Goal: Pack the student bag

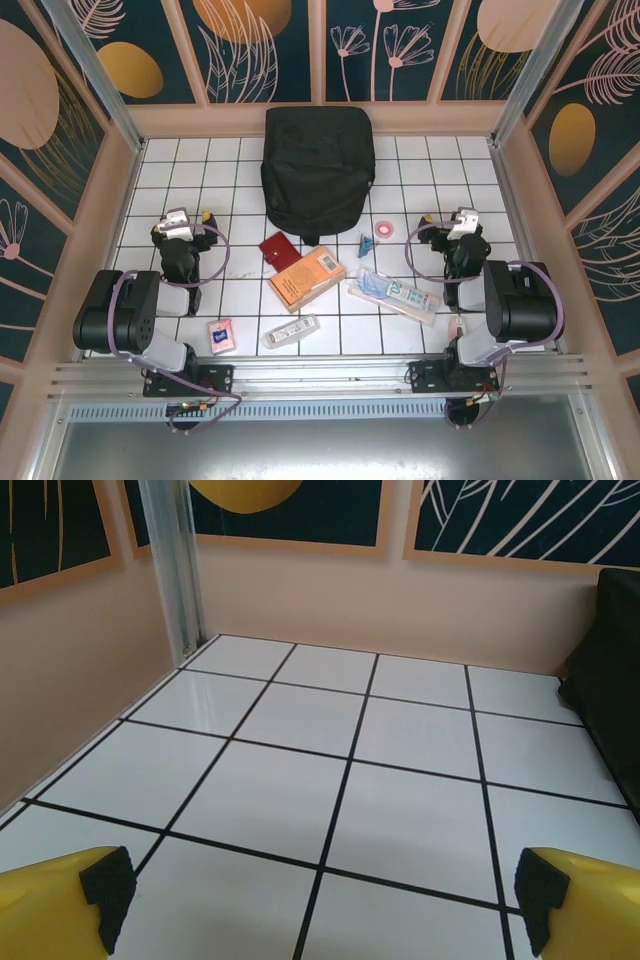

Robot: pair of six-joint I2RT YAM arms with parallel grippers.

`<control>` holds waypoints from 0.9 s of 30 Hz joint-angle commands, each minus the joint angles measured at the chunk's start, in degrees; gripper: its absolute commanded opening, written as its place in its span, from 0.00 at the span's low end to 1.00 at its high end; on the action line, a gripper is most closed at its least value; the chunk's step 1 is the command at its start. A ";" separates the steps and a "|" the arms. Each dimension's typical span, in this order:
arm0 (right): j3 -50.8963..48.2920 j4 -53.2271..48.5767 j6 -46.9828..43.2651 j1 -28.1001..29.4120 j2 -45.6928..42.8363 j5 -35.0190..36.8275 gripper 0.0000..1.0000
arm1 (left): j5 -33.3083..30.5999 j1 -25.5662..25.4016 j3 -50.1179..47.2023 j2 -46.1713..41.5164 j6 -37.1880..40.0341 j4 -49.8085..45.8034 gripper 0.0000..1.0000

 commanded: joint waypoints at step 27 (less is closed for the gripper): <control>3.76 -13.51 1.38 11.41 -24.03 11.17 0.99 | -2.18 -0.40 18.53 -18.00 -13.27 -39.85 0.99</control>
